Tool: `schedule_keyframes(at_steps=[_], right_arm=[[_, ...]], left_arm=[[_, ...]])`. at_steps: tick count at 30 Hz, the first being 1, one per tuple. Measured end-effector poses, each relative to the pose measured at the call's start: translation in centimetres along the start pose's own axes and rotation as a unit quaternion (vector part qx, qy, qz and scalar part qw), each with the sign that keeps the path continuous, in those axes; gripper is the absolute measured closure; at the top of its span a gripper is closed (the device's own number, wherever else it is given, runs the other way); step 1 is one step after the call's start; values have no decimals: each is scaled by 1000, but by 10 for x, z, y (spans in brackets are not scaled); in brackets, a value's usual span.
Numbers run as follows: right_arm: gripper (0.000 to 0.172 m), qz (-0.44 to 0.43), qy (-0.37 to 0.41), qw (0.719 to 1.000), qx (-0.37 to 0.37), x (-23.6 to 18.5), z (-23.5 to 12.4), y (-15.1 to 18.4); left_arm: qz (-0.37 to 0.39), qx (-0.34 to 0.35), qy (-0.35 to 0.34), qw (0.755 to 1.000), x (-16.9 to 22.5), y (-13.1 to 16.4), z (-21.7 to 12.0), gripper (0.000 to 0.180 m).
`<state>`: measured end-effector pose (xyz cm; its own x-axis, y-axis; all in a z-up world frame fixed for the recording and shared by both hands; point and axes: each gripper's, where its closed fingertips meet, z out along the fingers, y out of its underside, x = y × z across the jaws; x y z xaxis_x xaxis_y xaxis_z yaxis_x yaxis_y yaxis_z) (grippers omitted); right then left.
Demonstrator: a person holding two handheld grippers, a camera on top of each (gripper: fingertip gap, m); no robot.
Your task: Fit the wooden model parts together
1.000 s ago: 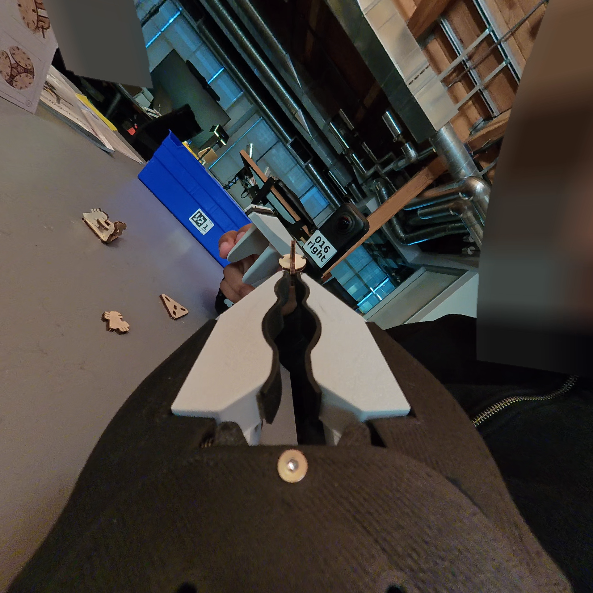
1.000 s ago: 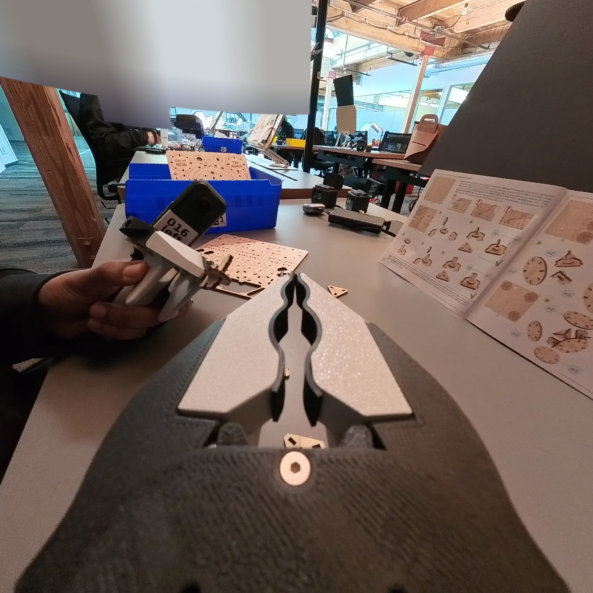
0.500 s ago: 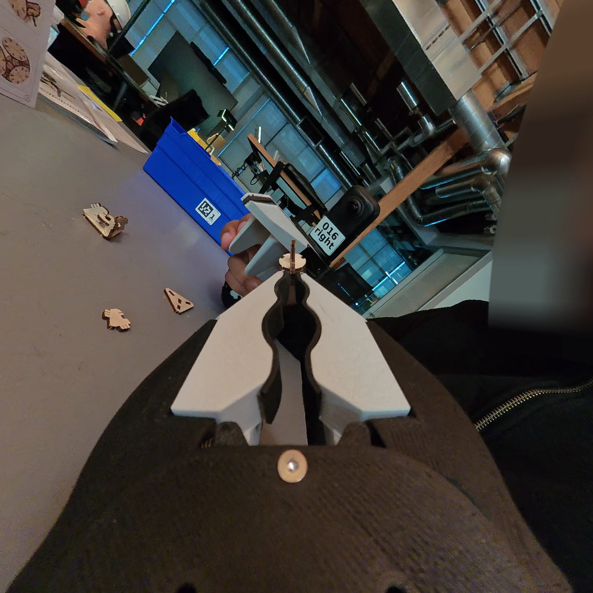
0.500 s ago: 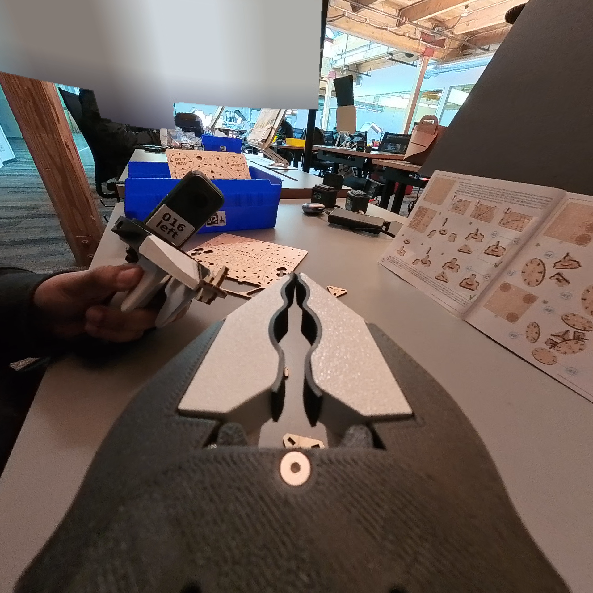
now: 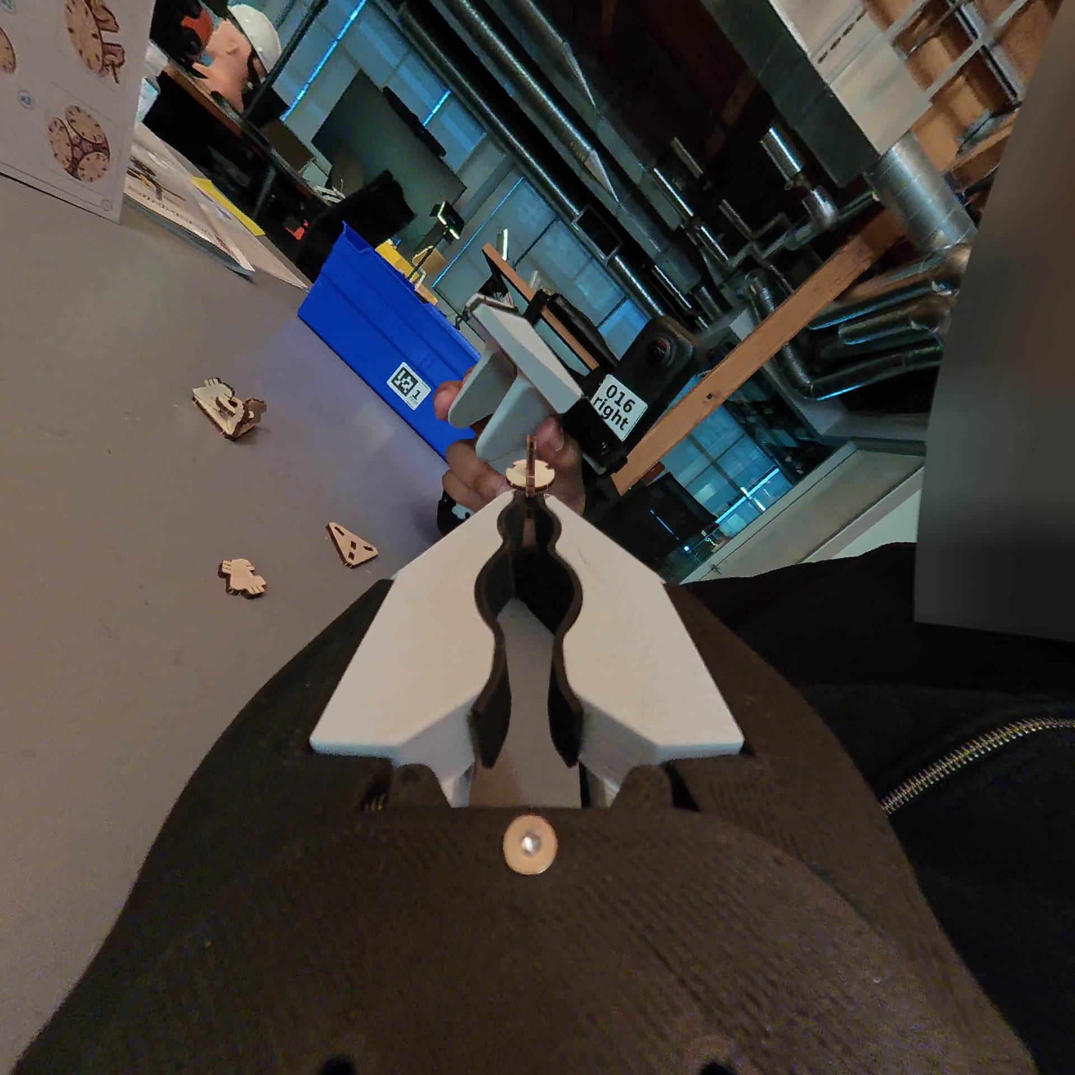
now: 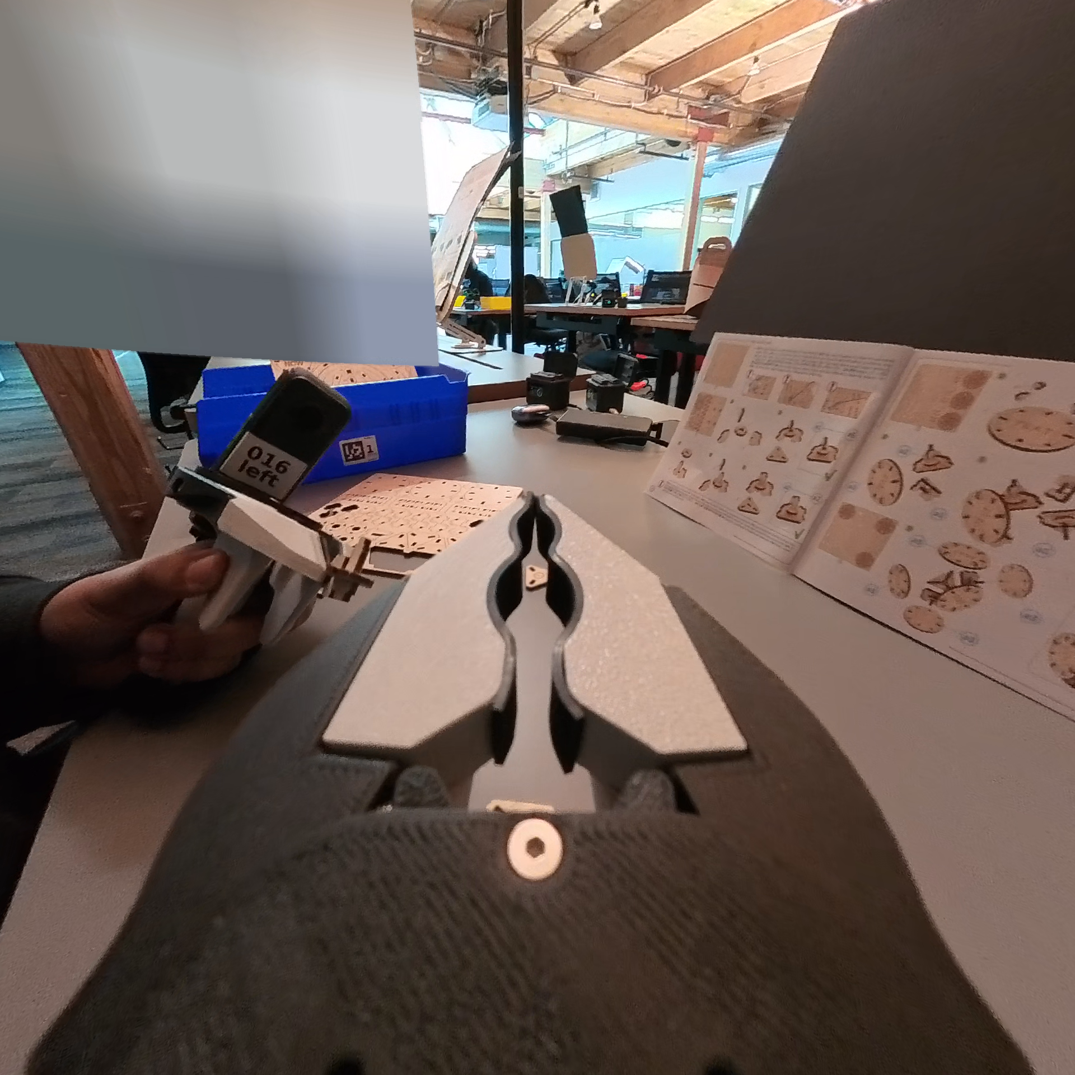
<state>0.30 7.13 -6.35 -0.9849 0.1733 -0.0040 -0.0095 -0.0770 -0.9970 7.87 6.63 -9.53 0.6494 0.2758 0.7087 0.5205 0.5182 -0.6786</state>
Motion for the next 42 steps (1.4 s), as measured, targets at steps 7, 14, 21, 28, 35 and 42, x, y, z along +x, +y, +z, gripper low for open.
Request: schedule_keyframes(at_steps=[7, 14, 21, 28, 35, 42], right_arm=[[172, 29, 5, 999, 17, 6, -5, -8], [172, 48, 3, 999, 22, 7, -5, -9], [172, 49, -14, 999, 19, 0, -4, -8], [172, 92, -15, 995, 31, 7, -7, -10], [172, 98, -16, 995, 25, 7, -6, -8], [172, 86, -15, 996, 19, 5, -5, -6]], left_arm=[[-4, 1, -8, 1000, -3, 0, 0, 180], [-9, 3, -7, 1000, -3, -1, 0, 180], [-9, 5, -6, 1000, -3, -1, -1, 180], [-10, 4, -6, 1000, -3, -1, -1, 180], [-12, 3, -6, 1000, -4, -1, 0, 180], [-12, 2, -6, 1000, -4, -1, 0, 180]])
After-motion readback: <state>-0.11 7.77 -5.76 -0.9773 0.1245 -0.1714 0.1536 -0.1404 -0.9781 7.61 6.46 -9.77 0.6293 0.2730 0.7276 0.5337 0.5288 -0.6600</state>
